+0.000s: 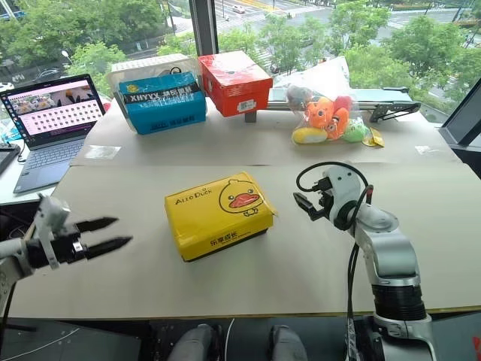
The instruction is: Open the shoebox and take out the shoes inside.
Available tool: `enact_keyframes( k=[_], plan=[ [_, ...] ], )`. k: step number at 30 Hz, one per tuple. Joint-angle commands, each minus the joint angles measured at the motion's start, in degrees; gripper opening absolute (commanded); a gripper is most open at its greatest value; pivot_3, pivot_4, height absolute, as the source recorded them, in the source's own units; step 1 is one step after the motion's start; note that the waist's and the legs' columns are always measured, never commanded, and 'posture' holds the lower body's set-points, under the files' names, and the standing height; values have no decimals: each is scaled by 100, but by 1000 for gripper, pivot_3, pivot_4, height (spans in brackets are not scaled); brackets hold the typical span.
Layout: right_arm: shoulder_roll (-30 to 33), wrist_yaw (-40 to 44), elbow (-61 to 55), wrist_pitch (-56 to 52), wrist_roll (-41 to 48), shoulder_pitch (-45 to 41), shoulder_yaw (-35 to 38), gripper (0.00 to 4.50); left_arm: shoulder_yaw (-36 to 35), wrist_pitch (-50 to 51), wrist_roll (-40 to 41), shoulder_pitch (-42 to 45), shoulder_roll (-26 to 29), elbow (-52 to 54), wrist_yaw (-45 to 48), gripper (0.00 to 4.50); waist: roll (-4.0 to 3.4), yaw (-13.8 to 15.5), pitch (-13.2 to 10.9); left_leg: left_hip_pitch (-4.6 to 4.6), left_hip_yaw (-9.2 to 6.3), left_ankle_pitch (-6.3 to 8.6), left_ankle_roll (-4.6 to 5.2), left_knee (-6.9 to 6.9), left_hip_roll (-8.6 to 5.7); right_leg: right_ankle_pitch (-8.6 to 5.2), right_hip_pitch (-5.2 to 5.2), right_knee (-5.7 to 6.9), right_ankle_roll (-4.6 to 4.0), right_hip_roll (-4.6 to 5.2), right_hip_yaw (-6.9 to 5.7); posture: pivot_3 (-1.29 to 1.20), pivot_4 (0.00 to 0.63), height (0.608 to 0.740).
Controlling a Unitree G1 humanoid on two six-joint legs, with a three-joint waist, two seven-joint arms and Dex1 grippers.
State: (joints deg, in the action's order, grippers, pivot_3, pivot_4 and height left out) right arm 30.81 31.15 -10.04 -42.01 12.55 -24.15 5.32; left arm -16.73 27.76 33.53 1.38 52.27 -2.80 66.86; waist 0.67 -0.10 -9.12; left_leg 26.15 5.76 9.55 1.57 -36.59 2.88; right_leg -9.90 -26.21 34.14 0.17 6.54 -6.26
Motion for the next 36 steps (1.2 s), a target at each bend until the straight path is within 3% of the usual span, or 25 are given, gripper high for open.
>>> enact_keyframes(
  k=[1,6,11,15,18,25,29,36],
  plan=[
    [455,658,-260,-83,200,-94,-233,4500,129,-26,-78,92,139,106,279,4483,4,12,-3,0,0,0,0,0,2,0,-1,1,0,-1,0,0,150,739],
    [1456,1912,-1291,-239,573,173,-799,4500,158,89,-24,286,231,241,425,4483,2,48,-13,2,1,0,0,0,6,0,-8,6,0,-2,0,0,150,739],
    [1458,1952,-1966,-640,901,59,-1081,4500,-5,191,22,177,480,274,643,4483,13,24,-19,-2,2,0,0,-1,10,0,-9,4,0,-9,3,0,150,739],
    [1405,1990,-2699,-992,1307,260,-1340,3520,-194,165,104,-3,661,459,868,4500,16,56,-21,-1,2,1,-1,-2,8,0,-11,4,0,-5,4,0,150,739],
    [1085,1670,-2928,-1271,1354,297,-1754,2424,-302,275,296,24,665,744,887,4500,28,74,-24,0,-1,1,-2,-3,9,0,-11,2,0,-4,3,0,150,739],
    [636,1007,-2398,-1273,864,298,-2468,89,-362,536,553,197,688,1346,749,4500,38,82,-24,-1,1,1,-2,-24,7,8,-15,-2,12,3,4,0,150,739],
    [285,416,-2027,-1360,493,275,-2656,89,-368,490,502,204,672,1366,697,4500,39,79,-25,-1,3,1,-3,-28,7,12,-12,3,15,0,5,0,150,739],
    [-403,-315,-1697,-1452,297,144,-2325,89,-274,493,512,308,628,1378,635,4500,39,78,-24,1,7,-2,-6,-27,8,12,-8,17,10,-11,9,0,150,739]
  ],
)
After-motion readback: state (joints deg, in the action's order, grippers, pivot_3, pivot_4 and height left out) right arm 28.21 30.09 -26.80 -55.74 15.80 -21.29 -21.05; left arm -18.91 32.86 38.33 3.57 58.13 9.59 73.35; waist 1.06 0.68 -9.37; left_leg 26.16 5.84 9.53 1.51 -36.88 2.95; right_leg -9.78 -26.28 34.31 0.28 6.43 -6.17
